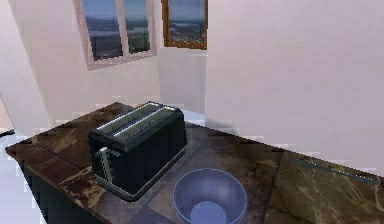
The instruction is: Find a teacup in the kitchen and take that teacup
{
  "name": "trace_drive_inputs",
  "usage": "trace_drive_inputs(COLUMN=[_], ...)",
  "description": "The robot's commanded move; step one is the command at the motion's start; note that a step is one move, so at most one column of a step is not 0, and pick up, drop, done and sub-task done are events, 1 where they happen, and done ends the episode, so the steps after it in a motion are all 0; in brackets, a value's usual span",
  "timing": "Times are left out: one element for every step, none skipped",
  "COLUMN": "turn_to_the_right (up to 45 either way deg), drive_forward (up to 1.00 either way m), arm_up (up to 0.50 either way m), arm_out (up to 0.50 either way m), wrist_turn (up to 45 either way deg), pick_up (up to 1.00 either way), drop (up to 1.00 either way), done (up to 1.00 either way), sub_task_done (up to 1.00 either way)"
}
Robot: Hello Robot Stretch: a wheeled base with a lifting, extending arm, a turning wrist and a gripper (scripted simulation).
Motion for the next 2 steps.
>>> trace_drive_inputs(turn_to_the_right=[0.0,0.0], drive_forward=[0.0,0.0], arm_up=[0.0,0.0], arm_out=[0.0,0.0], wrist_turn=[45.0,45.0], pick_up=[0.0,0.0], drop=[0.0,0.0], done=[0.0,0.0], sub_task_done=[0.0,0.0])
